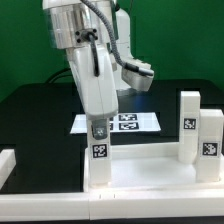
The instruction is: Assemble desk
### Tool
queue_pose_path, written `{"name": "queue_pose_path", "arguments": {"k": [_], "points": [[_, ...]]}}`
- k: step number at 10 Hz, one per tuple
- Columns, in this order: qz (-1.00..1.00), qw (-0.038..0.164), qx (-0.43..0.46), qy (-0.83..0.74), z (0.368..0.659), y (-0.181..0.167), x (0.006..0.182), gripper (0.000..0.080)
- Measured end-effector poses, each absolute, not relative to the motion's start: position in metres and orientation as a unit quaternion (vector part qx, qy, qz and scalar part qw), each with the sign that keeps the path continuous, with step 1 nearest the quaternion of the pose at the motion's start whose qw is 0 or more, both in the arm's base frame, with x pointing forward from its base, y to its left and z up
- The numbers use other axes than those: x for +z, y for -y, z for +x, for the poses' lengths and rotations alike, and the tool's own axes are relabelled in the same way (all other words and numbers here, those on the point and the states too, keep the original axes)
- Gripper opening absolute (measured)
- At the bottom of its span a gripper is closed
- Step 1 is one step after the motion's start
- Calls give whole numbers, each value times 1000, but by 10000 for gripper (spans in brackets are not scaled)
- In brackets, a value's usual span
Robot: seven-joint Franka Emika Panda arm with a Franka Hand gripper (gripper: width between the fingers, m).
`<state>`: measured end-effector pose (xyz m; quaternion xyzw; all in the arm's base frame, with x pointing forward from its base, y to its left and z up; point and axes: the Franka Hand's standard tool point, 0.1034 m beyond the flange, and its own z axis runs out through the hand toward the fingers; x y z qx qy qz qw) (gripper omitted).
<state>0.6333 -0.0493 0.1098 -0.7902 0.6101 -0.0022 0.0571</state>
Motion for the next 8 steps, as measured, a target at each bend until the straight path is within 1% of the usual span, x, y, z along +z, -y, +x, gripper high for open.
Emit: {"name": "queue_pose_path", "arguments": {"k": [1,2,3,5,6,7,8], "points": [[-855,55,-3,-515,632,49,110,609],[-895,55,-1,-442,630,46,110,609],[-902,56,-1,-428,629,43,110,642],[-934,55,-5,-352,629,45,110,648],[-955,50,-10,-292,629,45,110,648],[-982,37,-23,-186,632,48,113,649],[-995,29,-41,-91,638,51,117,649]]}}
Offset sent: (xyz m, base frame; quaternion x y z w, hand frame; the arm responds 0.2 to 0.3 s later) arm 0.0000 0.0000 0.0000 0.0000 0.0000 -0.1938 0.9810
